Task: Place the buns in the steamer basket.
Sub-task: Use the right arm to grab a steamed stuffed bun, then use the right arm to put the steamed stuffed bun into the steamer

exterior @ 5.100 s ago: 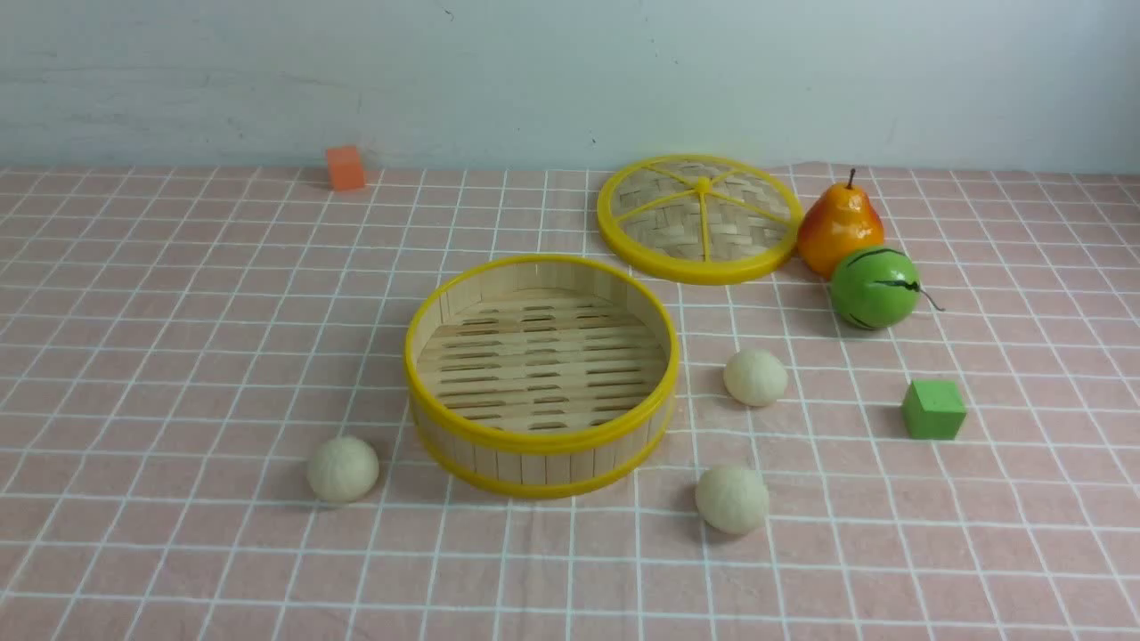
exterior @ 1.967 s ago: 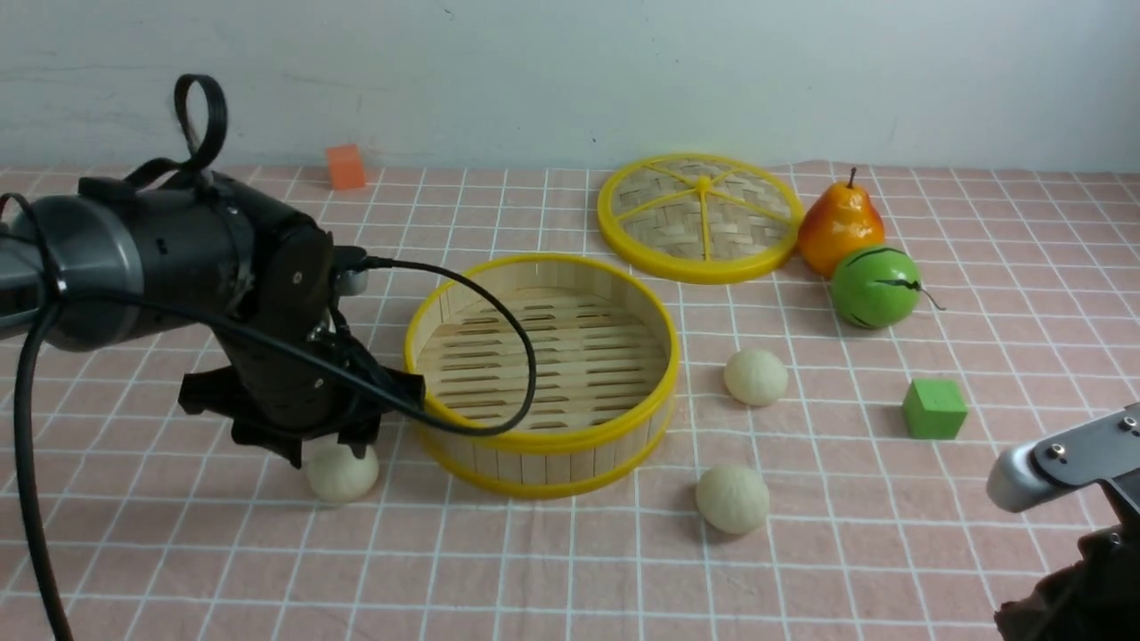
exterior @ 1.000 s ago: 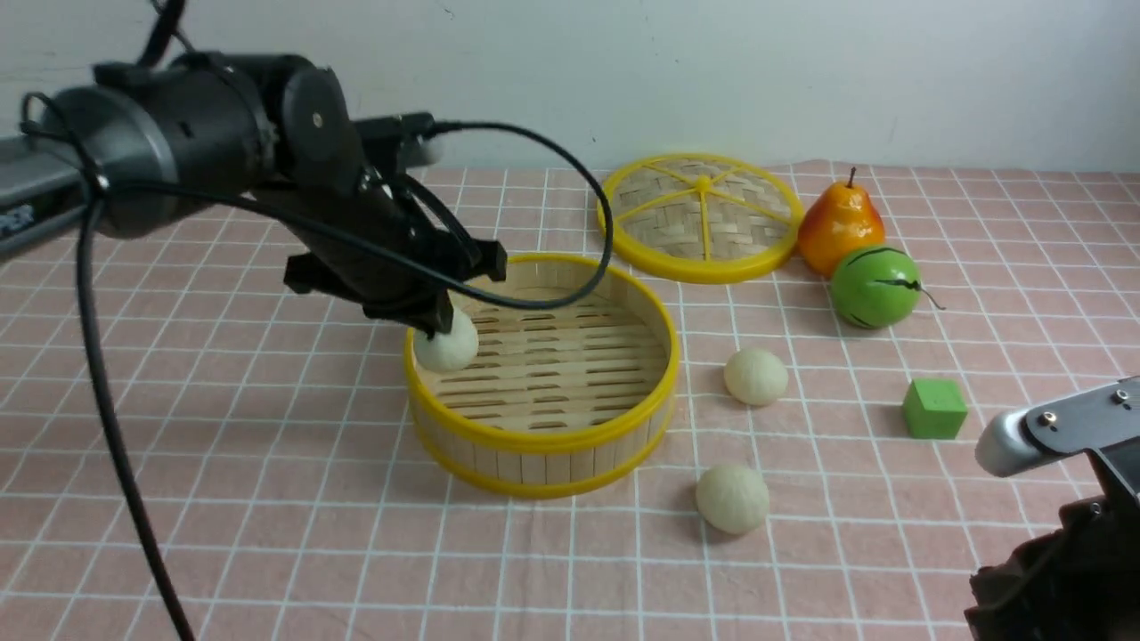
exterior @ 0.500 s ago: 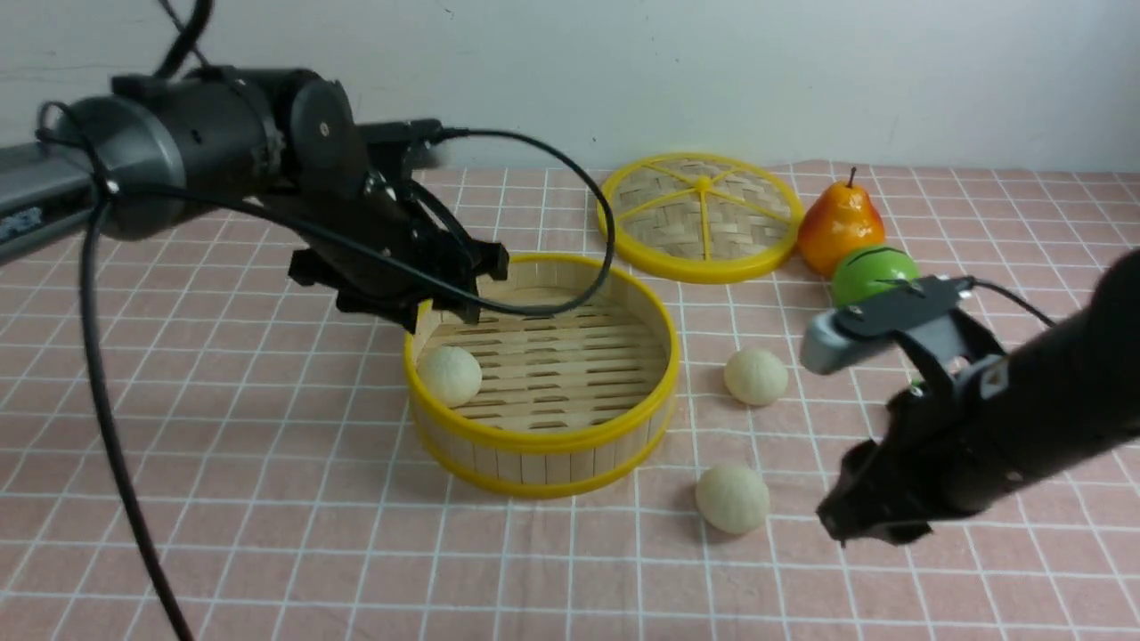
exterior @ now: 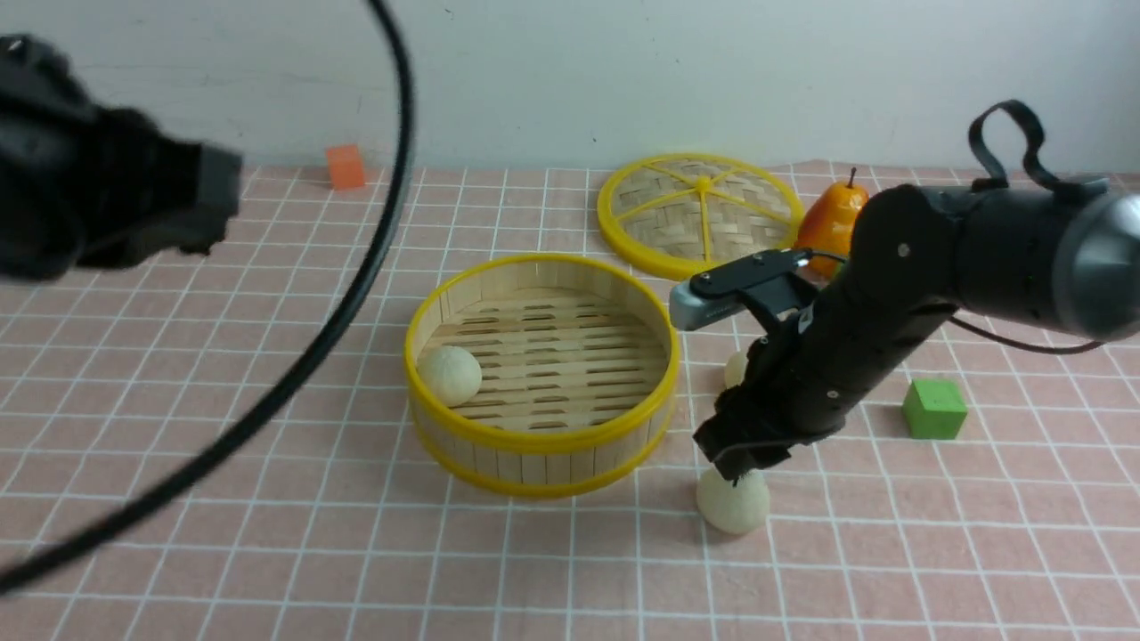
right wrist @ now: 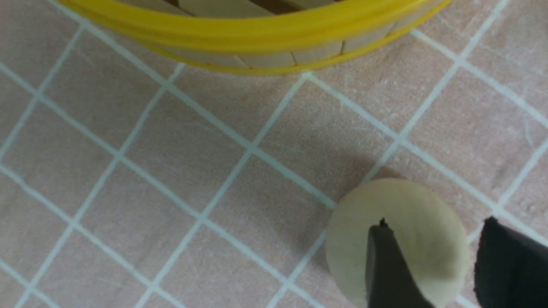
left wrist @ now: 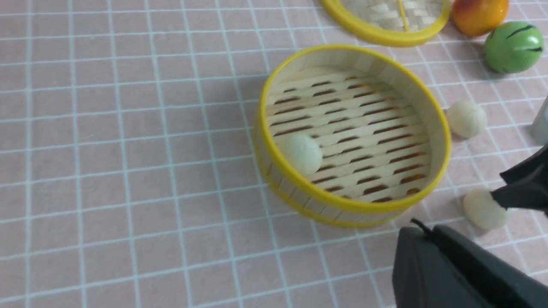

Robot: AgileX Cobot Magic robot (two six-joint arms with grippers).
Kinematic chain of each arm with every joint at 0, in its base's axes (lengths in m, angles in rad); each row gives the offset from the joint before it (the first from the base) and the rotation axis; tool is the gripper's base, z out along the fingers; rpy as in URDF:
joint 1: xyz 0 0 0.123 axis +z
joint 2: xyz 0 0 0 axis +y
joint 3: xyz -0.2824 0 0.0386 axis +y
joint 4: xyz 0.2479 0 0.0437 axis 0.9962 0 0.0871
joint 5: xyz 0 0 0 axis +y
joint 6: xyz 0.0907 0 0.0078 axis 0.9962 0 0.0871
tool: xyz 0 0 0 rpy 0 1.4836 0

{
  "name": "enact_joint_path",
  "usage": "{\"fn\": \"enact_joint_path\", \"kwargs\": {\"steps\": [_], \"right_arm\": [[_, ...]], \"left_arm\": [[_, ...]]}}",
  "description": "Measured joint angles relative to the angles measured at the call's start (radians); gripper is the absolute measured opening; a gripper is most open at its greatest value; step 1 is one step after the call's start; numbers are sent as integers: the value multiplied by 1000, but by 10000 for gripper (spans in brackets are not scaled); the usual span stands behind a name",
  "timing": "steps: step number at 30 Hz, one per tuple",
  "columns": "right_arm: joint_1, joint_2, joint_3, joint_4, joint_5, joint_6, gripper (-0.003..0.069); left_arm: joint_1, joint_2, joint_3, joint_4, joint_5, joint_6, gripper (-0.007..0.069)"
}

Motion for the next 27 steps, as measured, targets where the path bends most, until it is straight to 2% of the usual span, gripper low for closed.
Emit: {"fn": "enact_joint_path", "kwargs": {"steps": [2, 3, 5, 6, 8, 10, 16, 23, 26, 27], "right_arm": [[2, 24, -2, 0, 4, 0, 288], [10, 46, -3, -3, 6, -1, 253], [12, 53, -7, -10, 7, -3, 225], [14, 55, -23, -36, 18, -4, 155], [14, 45, -56, -69, 64, -5, 67], [22, 29, -104, -103, 123, -7, 13], [106, -17, -318, -184, 164, -69, 7], [220, 127, -402, -183, -68, -150, 15], [226, 207, -401, -184, -108, -151, 59], [228, 241, -400, -185, -108, -151, 110]], "left_arm": [[0, -85, 78, 36, -14, -22, -13], [0, -174, 177, 77, -13, -61, -13], [0, -220, 221, 91, -7, -90, -13], [0, -293, 285, 104, 9, -140, -13], [0, -384, 359, 109, 15, -177, -13], [0, -466, 421, 119, 15, -190, -13], [0, -617, 593, 174, -10, -201, -13], [0, -623, 741, 186, -120, -202, -13], [0, -623, 744, 186, -144, -202, -13], [0, -623, 744, 186, -152, -202, -13]]}}
